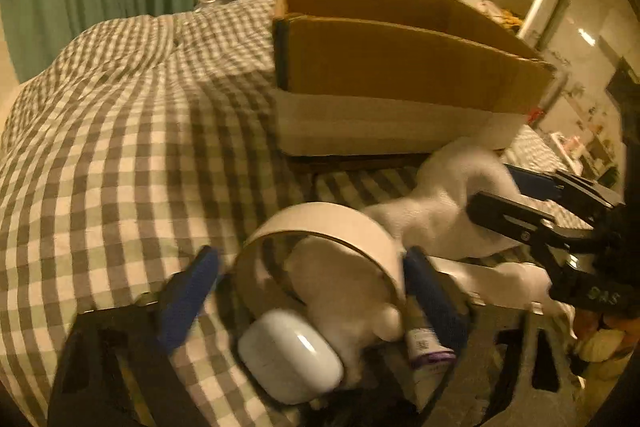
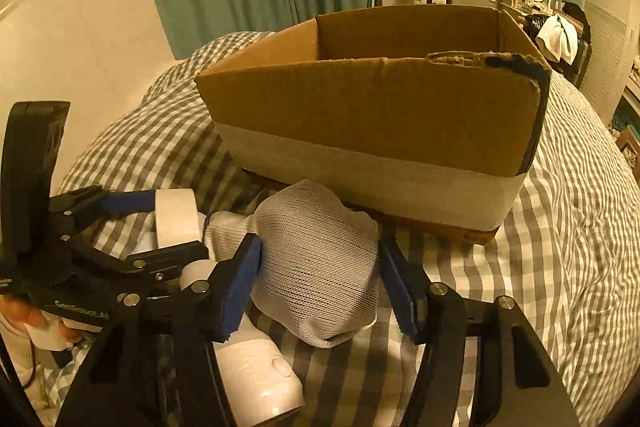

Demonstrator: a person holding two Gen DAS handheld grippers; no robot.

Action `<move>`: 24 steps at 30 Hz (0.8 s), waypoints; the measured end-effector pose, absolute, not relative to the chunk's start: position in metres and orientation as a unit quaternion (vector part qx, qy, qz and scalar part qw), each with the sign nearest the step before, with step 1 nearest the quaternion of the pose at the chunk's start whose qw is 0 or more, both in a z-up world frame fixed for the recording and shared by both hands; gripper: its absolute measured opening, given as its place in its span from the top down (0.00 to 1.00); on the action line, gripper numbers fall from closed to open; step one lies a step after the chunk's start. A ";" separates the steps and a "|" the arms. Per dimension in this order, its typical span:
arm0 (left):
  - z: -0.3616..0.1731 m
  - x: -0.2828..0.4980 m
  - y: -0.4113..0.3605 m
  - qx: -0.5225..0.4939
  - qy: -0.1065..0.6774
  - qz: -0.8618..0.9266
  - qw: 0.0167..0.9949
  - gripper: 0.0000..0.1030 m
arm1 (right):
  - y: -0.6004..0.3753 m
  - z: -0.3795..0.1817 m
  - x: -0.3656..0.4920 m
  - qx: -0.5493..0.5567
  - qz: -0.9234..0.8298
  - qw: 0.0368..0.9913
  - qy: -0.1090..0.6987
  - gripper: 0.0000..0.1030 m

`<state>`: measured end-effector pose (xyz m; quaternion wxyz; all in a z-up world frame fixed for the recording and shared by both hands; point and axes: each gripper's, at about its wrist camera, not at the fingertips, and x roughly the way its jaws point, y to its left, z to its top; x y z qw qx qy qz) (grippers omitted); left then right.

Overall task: Organize objects
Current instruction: 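Grasp the white tape roll with the left tool while the right tool grasps the white knit sock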

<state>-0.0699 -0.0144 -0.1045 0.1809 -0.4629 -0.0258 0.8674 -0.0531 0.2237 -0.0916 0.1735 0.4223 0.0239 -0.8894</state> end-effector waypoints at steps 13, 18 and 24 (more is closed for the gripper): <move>-0.071 -0.056 -0.017 -0.431 -0.005 0.890 0.149 0.16 | 0.237 -0.058 -0.031 0.382 -0.910 0.157 0.027 0.46; -0.048 -0.054 -0.024 -0.410 -0.007 0.902 0.137 0.17 | 0.241 -0.034 -0.029 0.358 -0.921 0.148 0.034 0.47; -0.016 -0.058 -0.026 -0.386 -0.004 0.913 0.133 0.17 | 0.241 -0.008 -0.033 0.336 -0.930 0.144 0.042 0.47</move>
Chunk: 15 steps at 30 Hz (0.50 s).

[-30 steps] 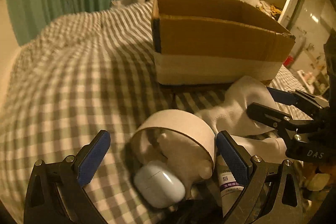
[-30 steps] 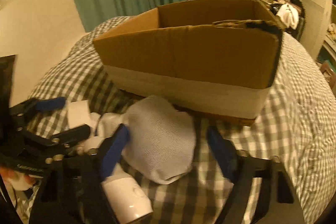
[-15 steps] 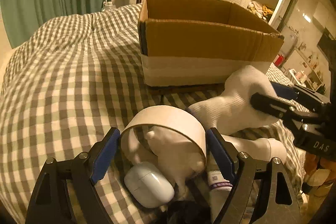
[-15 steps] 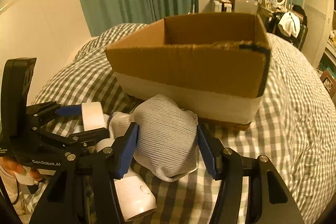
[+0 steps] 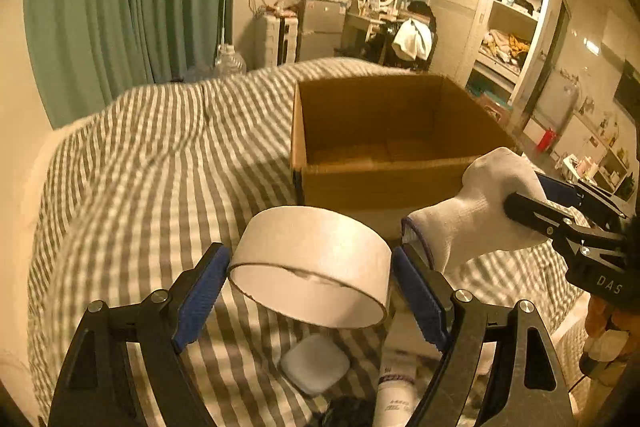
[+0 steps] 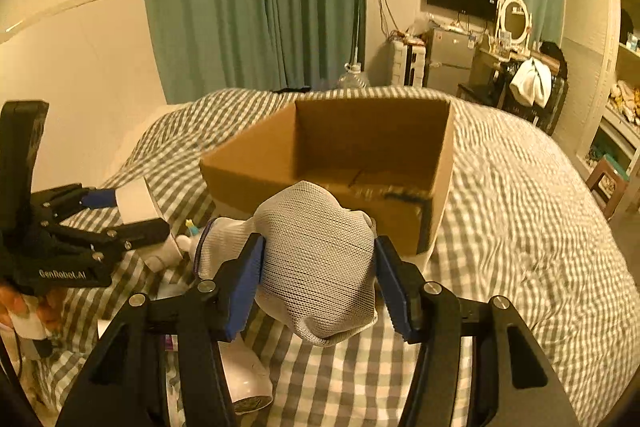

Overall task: Organize objects
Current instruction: 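Grasp the white tape roll with the left tool while the right tool grasps the white knit sock, then carry the tape roll and sock into the cardboard box while opening both tools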

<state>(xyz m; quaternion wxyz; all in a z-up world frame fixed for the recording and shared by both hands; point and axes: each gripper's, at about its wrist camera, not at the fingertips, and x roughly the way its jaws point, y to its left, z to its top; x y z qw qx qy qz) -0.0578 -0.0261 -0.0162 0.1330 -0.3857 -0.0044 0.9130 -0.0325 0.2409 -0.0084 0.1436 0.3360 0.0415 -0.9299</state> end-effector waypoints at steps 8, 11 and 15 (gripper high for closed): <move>0.036 -0.077 -0.011 -0.352 0.013 0.924 0.147 0.17 | 0.236 0.048 -0.044 0.290 -0.945 0.138 0.058 0.47; 0.055 -0.097 0.000 -0.346 0.015 0.925 0.154 0.17 | 0.236 0.067 -0.052 0.276 -0.950 0.136 0.061 0.47; 0.066 -0.121 0.006 -0.339 0.028 0.928 0.152 0.17 | 0.240 0.088 -0.070 0.263 -0.954 0.126 0.069 0.47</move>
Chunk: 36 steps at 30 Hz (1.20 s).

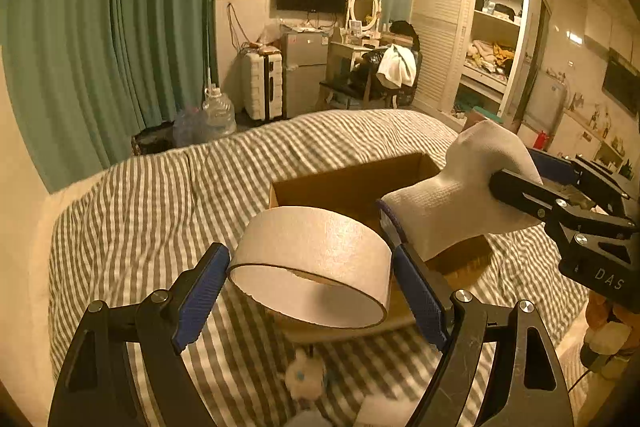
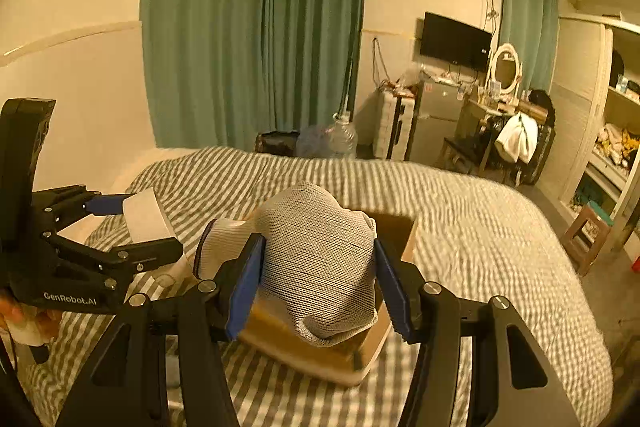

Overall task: Organize objects
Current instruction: 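Carry the tape roll and sock into the cardboard box while opening both tools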

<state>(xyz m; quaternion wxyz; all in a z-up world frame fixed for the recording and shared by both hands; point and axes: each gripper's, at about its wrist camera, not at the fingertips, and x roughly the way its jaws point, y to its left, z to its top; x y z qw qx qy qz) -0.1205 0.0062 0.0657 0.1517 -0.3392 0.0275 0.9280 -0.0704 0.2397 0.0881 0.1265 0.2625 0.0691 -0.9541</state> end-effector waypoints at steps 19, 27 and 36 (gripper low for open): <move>0.006 -0.246 0.056 -0.420 0.053 0.890 0.169 0.17 | 0.243 0.040 -0.208 0.344 -0.928 0.099 0.104 0.47; -0.023 -0.267 0.064 -0.445 0.068 0.873 0.187 0.17 | 0.245 0.001 -0.230 0.390 -0.907 0.102 0.119 0.47; -0.040 -0.275 0.074 -0.449 0.071 0.870 0.190 0.16 | 0.250 -0.011 -0.229 0.399 -0.901 0.106 0.134 0.42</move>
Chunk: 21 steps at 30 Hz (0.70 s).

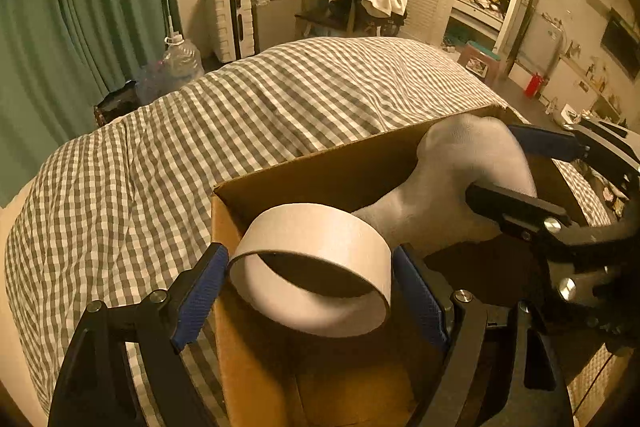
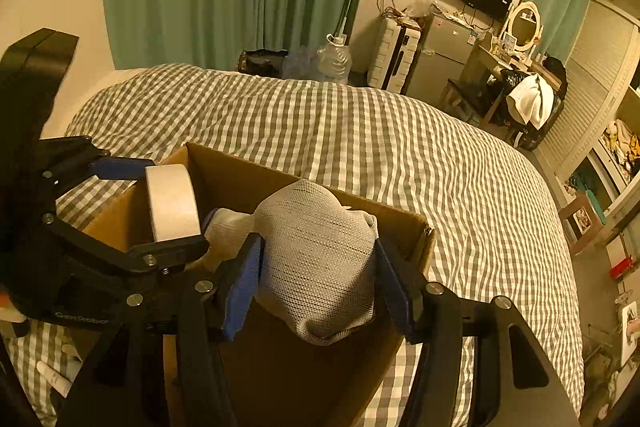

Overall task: Organize objects
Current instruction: 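Carry the tape roll and sock into the cardboard box while opening both tools, then withdraw both tools from the box back toward the item pile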

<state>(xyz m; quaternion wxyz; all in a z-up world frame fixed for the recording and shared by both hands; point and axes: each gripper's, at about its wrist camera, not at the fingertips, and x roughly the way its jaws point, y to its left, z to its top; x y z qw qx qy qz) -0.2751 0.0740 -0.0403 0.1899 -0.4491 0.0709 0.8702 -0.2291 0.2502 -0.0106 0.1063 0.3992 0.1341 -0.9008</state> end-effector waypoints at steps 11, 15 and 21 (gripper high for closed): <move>-0.003 -0.250 0.056 -0.453 0.041 0.872 0.182 0.05 | 0.250 0.036 -0.199 0.359 -0.919 0.117 0.114 0.17; 0.024 -0.227 0.049 -0.428 0.044 0.886 0.174 0.04 | 0.250 0.062 -0.175 0.339 -0.926 0.129 0.105 0.13; 0.071 -0.182 0.039 -0.391 0.048 0.905 0.160 0.04 | 0.244 0.100 -0.132 0.311 -0.933 0.139 0.114 0.13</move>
